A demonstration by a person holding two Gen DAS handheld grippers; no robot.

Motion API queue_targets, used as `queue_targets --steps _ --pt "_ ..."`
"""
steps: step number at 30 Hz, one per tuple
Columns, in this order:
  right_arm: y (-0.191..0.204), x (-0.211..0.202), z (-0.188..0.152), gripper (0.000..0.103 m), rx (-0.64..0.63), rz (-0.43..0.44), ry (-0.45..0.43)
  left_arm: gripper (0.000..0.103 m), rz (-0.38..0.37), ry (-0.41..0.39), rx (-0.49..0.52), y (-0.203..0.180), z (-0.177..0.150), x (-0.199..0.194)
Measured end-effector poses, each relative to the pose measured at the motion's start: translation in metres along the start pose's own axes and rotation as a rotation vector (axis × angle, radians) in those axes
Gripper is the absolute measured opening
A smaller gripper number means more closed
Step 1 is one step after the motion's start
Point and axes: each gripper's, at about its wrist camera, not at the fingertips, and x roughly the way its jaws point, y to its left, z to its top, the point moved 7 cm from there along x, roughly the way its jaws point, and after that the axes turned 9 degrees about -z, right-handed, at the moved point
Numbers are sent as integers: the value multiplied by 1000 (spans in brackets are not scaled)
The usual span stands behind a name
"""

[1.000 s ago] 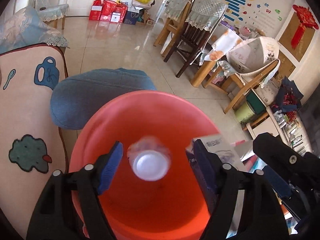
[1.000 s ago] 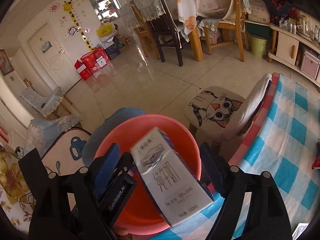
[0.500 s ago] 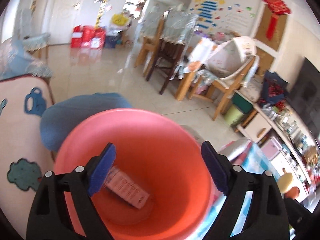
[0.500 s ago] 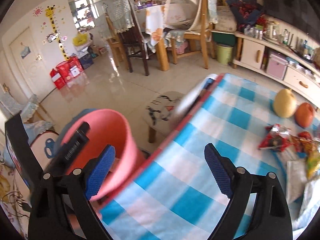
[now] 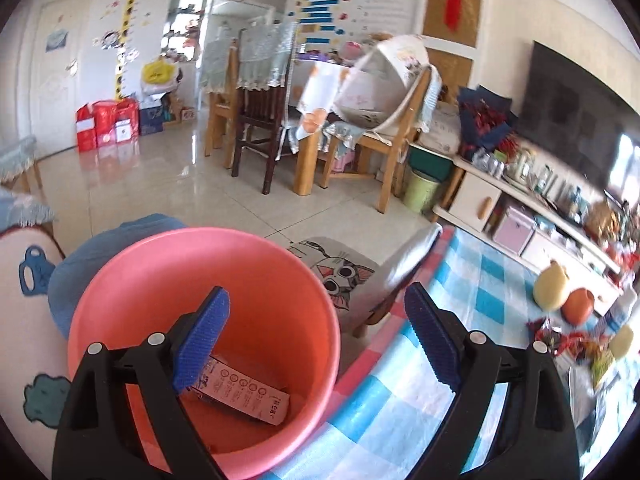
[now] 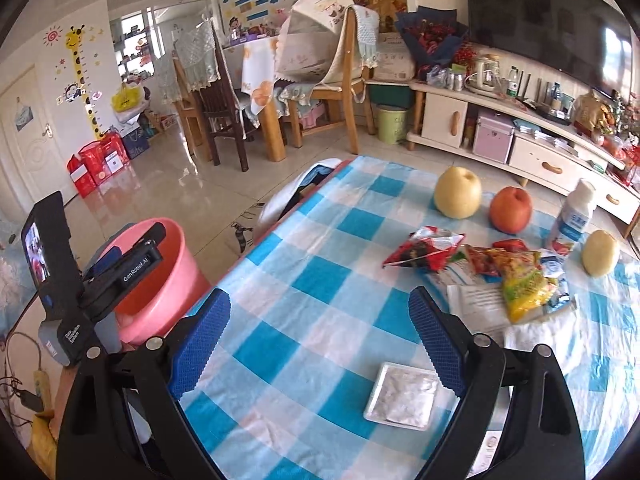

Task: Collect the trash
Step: 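Move both tools back over the table toward the snack wrappers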

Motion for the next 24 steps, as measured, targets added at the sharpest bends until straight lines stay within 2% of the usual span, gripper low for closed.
queue_targets --steps 3,10,18,21,24 --pt "-24 -10 -4 90 29 -20 -24 90 21 15 33 -14 -6 0" --pt "-94 -29 -11 90 133 -106 -64 90 -28 52 117 -48 -23 4" --pt "-168 -49 -15 90 246 -188 -100 90 -185 76 159 -88 -44 4" --pt "-191 -51 -17 92 292 -200 -96 90 -251 109 162 -106 -54 6" --pt "-207 -50 -21 92 320 -204 -82 90 -264 125 171 -121 -64 8"
